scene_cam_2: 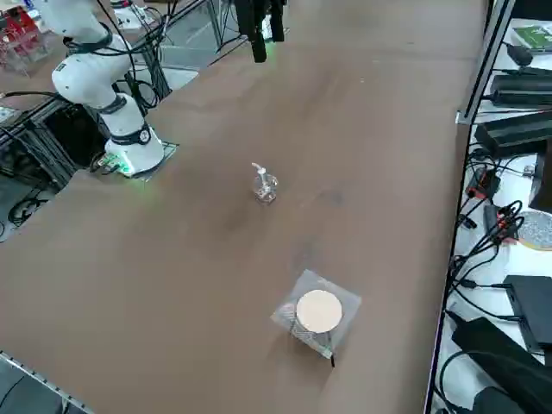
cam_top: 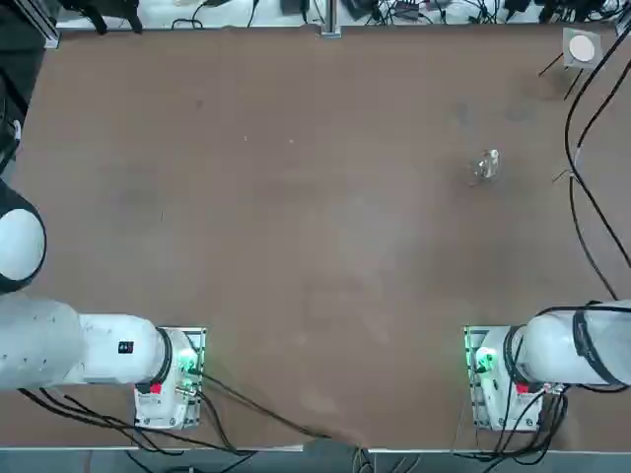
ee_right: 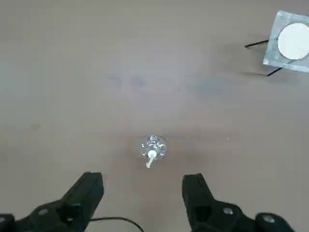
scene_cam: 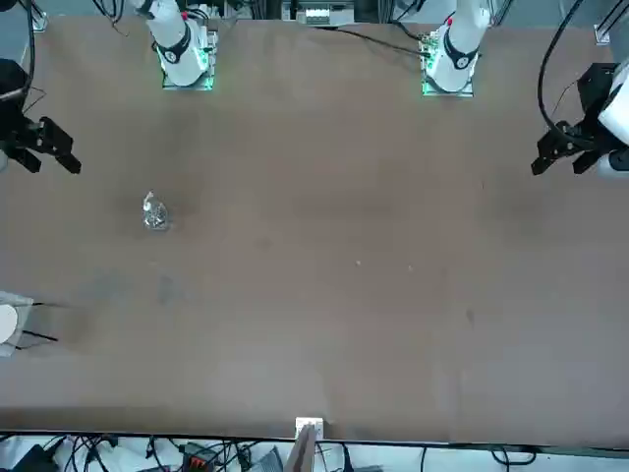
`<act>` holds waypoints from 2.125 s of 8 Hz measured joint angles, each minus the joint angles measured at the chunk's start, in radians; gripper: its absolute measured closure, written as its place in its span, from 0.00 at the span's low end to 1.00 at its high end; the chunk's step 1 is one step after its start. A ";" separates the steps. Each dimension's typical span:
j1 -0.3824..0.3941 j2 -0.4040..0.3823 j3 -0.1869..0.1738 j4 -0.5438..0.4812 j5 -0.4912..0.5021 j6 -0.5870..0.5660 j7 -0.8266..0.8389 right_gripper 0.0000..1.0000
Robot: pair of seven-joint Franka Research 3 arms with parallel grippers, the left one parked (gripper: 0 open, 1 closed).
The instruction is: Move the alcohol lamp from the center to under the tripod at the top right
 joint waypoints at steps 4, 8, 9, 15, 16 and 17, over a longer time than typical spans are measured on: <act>0.002 0.002 0.001 0.000 0.000 -0.009 0.000 0.00; 0.003 0.060 0.001 -0.081 -0.002 0.059 0.008 0.00; 0.004 0.069 0.001 -0.159 -0.002 0.134 0.008 0.00; 0.004 0.080 0.002 -0.558 -0.002 0.579 0.021 0.04; 0.004 0.091 0.001 -0.598 -0.002 0.632 0.021 0.07; 0.004 0.111 0.001 -0.626 -0.002 0.668 0.022 0.16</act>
